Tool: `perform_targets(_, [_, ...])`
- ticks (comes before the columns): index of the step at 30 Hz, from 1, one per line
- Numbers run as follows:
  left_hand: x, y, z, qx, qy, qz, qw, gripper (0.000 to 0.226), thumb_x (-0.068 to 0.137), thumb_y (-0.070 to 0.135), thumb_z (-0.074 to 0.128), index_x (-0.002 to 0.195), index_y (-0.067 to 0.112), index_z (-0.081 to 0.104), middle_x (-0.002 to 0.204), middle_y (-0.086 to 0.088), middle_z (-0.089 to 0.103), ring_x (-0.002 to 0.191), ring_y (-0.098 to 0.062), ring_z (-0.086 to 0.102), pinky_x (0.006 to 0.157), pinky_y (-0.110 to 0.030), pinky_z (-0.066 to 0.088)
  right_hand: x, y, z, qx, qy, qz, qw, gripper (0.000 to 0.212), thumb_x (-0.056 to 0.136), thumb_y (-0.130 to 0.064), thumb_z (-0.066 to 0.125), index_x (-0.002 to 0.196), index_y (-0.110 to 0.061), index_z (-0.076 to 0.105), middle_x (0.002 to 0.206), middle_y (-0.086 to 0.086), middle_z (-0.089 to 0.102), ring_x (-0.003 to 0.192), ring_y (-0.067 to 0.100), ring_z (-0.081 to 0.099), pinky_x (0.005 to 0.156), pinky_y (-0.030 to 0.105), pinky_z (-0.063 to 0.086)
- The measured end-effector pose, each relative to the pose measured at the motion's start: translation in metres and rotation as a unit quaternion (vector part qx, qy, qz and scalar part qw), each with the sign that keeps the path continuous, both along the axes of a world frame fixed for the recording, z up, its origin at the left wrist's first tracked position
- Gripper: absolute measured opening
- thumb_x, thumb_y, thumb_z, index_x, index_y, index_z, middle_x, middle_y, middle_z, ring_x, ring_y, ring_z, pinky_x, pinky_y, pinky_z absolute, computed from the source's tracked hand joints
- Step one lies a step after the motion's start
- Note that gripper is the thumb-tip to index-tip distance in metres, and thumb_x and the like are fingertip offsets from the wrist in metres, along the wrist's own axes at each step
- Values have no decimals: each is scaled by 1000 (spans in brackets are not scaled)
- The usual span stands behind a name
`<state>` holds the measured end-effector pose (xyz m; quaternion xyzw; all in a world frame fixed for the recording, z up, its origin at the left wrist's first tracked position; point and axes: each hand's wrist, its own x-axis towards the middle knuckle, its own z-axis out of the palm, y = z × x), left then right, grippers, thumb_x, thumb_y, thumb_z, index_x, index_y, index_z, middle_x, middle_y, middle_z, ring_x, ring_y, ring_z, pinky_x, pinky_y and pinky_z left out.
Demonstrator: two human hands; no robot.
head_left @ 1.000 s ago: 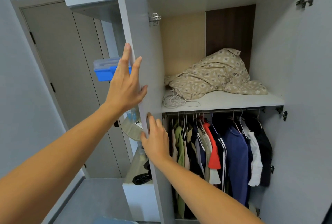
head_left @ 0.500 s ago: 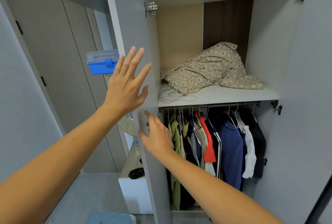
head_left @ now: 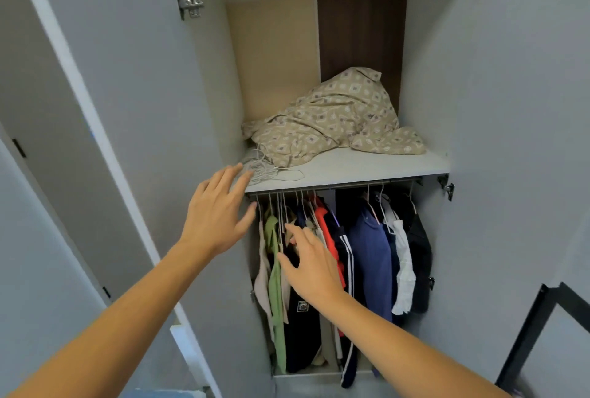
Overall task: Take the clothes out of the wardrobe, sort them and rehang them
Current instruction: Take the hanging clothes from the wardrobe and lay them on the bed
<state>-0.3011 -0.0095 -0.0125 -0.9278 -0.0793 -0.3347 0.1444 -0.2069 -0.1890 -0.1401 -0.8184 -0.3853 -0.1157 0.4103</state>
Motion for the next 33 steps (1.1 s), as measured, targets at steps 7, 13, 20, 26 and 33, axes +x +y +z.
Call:
perform_targets(7, [54, -40, -76, -90, 96, 37, 991, 63, 99, 55, 36, 150, 20, 46, 141, 2, 53, 122, -22, 54, 88, -41, 50, 76, -63, -37, -15, 32, -2, 999, 58, 101, -43, 60, 154, -34, 40, 143, -12, 52, 129, 11, 53, 97, 34, 55])
perform_targets(13, [93, -63, -126, -140, 149, 59, 977, 61, 100, 56, 30, 148, 23, 48, 130, 5, 57, 111, -20, 58, 83, -37, 47, 126, -83, -56, -25, 59, -14, 998, 44, 102, -39, 58, 144, -29, 49, 128, -12, 55, 118, 12, 56, 86, 34, 56])
perform_targets(20, [135, -57, -178, -216, 173, 51, 960, 54, 106, 51, 43, 152, 24, 47, 131, 8, 58, 117, -17, 59, 88, -36, 50, 177, -71, -87, -34, 80, -34, 996, 44, 102, -41, 58, 143, -28, 49, 131, -12, 55, 119, 13, 56, 88, 36, 57])
perform_targets(26, [203, -27, -216, -268, 168, 16, 949, 48, 104, 50, 48, 142, 22, 54, 126, 7, 61, 115, -17, 61, 83, -35, 54, 228, -56, -114, -74, 91, -74, 990, 45, 102, -42, 59, 144, -31, 49, 129, -12, 55, 119, 14, 56, 84, 39, 58])
perform_targets(33, [281, -6, -245, -327, 191, -29, 925, 50, 106, 47, 48, 146, 18, 51, 132, 1, 60, 114, -23, 66, 77, -38, 53, 283, -44, -134, -96, 128, -139, 977, 46, 101, -40, 60, 143, -26, 50, 127, -7, 56, 123, 17, 56, 90, 40, 57])
